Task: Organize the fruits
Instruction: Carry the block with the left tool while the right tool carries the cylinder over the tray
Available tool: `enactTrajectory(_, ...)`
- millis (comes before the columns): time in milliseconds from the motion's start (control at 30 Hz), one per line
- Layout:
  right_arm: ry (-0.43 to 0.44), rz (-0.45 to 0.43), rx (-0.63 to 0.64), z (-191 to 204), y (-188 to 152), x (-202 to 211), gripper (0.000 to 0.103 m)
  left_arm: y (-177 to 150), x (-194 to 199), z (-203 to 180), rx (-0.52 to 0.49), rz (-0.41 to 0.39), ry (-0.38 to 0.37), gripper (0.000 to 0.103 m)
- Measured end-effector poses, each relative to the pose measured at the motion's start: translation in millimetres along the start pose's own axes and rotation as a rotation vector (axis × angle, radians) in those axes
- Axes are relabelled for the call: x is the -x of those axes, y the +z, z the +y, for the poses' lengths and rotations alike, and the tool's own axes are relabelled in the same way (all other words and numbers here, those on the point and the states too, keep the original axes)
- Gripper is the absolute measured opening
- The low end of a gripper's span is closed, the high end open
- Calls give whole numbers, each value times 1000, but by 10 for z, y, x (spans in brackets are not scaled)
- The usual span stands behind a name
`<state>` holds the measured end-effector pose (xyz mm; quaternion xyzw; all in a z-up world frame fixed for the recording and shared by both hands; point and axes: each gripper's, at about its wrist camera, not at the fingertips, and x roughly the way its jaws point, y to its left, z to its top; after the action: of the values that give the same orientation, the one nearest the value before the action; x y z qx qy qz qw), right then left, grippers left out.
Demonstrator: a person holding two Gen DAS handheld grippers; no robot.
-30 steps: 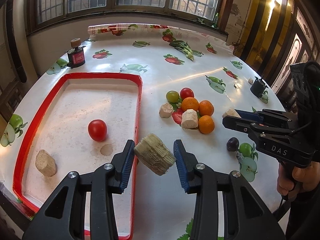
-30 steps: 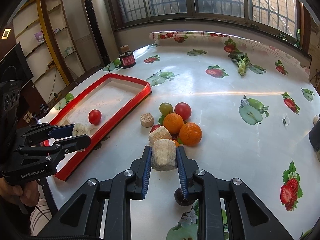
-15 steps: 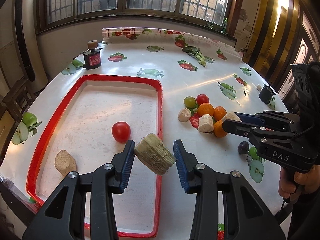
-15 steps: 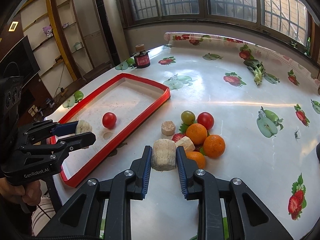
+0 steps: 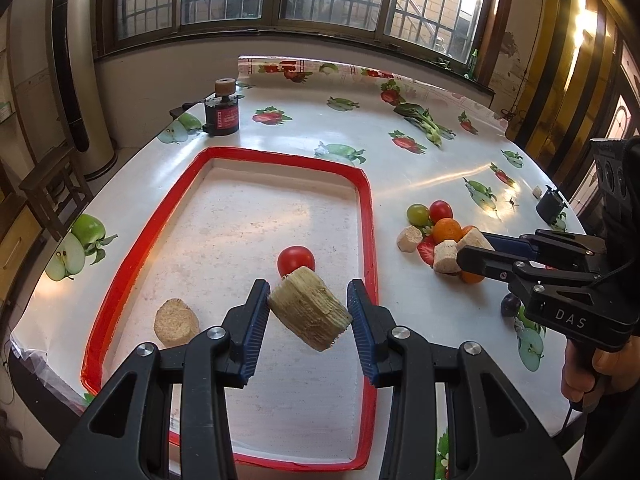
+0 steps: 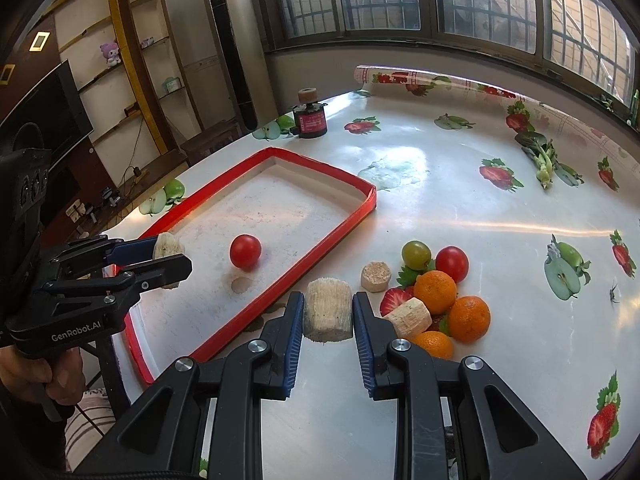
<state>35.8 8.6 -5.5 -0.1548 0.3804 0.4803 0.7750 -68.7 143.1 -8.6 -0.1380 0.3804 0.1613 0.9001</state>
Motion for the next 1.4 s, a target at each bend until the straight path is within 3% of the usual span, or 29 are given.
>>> enactTrajectory(467,44,1,22,156,227,-196,25,86,-27,299,42,-4,34,38)
enactTrajectory(833,78,27,32,264,540,-614,25,287,-152,688,102,-4,64,38)
enactTrajectory(1100,82,63,34,266,753,-995,25,386,-481,803,109,54,74,38)
enactTrajectory(1400,76,121,58,295,754,-1322,25,289,-748,894,142,131,78,38)
